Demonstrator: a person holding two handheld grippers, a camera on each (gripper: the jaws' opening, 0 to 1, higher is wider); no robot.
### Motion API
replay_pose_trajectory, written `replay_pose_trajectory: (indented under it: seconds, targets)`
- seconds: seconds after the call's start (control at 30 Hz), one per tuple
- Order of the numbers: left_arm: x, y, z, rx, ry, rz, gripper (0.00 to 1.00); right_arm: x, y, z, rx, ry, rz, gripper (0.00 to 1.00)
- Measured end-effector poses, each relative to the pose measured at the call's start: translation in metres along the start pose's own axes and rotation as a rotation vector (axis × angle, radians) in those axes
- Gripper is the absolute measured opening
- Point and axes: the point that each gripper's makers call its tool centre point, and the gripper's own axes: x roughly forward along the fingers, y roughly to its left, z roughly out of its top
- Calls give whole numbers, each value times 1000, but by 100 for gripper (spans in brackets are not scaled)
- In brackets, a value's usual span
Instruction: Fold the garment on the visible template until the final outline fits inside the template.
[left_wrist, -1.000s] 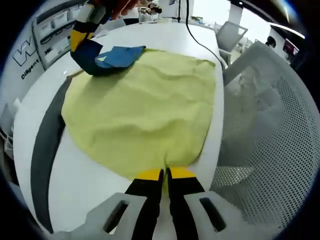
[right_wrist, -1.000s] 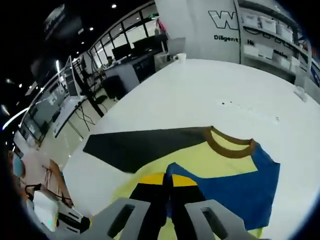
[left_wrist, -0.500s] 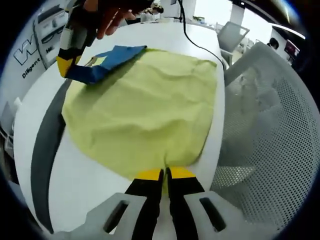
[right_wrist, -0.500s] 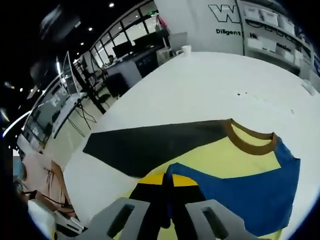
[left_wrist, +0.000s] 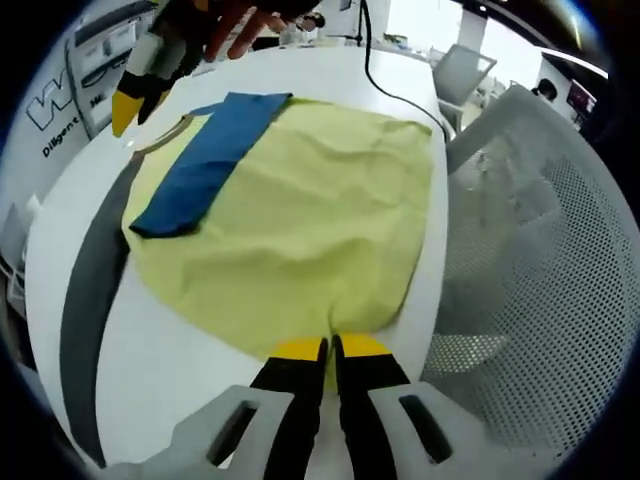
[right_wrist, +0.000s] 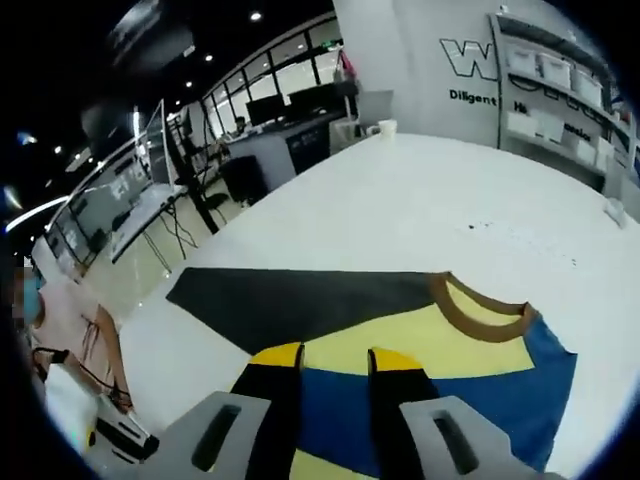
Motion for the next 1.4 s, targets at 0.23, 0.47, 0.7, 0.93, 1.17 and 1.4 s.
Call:
replay_pose_trajectory:
  seconds: [0.23,0.47,0.7,0.93,1.17,1.4]
  targets:
    - [0,0,0,-6,-18,5,11,-26,-34,-1,-6,-18,-63,28]
    - [0,1,0,-12,-24,13,11,-48,-51,7,-61,-58,-95,39]
    - [0,0,1,-17,-25,28,11,-68,-43,-7,-127,-88,-67,49]
    - [-1,1,0,-34,-47,38,11,-91,-27,-30,-175,-93,-45,58]
    - [-1,0,1,-5,-38,45,10,-106,-21,-38,-156,-103,-45,62]
    - [-1,0,0,-27,-45,54,9,-114,-19,-50,-118,-104,-53,65]
